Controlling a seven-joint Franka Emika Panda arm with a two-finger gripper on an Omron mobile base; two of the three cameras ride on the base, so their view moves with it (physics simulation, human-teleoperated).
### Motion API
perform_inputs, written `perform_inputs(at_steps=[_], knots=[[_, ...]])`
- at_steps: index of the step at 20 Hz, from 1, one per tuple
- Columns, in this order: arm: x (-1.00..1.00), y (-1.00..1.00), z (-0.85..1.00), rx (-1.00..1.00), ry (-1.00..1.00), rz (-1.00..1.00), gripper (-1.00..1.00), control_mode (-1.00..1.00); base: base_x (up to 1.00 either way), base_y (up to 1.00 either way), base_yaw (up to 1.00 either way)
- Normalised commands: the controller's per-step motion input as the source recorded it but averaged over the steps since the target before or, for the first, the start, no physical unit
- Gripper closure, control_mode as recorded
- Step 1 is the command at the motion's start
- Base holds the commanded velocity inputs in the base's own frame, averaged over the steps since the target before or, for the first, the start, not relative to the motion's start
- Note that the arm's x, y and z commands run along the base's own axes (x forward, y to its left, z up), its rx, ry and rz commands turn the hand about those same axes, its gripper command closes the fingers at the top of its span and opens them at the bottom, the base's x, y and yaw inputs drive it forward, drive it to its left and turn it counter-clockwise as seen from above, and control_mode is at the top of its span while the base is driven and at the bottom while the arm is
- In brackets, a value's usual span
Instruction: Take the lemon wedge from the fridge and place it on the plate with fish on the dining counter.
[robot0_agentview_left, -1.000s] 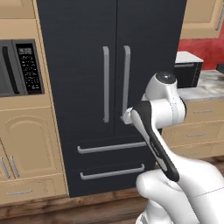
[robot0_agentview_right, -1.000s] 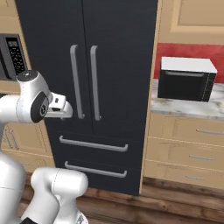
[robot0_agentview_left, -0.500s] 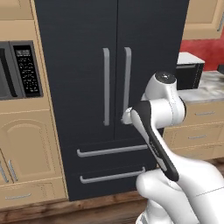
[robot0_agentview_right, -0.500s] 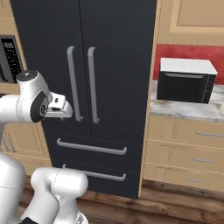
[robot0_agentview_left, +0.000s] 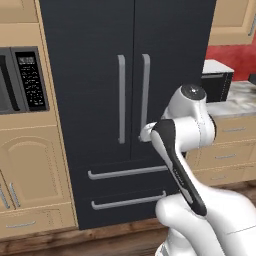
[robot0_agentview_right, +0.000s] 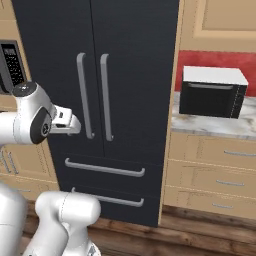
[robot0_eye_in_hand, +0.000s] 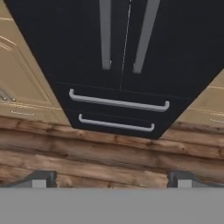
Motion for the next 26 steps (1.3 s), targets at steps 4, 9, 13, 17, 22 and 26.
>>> perform_inputs(at_steps=[4,9,13,17,22,26], knots=[[0.09,0.26,0.48,0.00,-0.37,0.00,-1.00,-1.00,0.00,0.00,0.00],[0.63,0.48,0.54,-0.01,-0.39,0.01,-1.00,-1.00,0.00,0.00,0.00],[0.91,0.33,0.50,0.05,-0.19,0.00,-1.00,-1.00,0.00,0.00,0.00],[0.58,-0.01,0.15,0.11,-0.04,0.00,-1.00,-1.00,0.00,0.00,0.00],[0.63,-0.34,0.00,0.06,0.07,0.02,-1.00,-1.00,0.00,0.00,0.00],[0.45,-0.05,-0.04,0.00,0.03,0.00,-1.00,-1.00,0.00,0.00,0.00]])
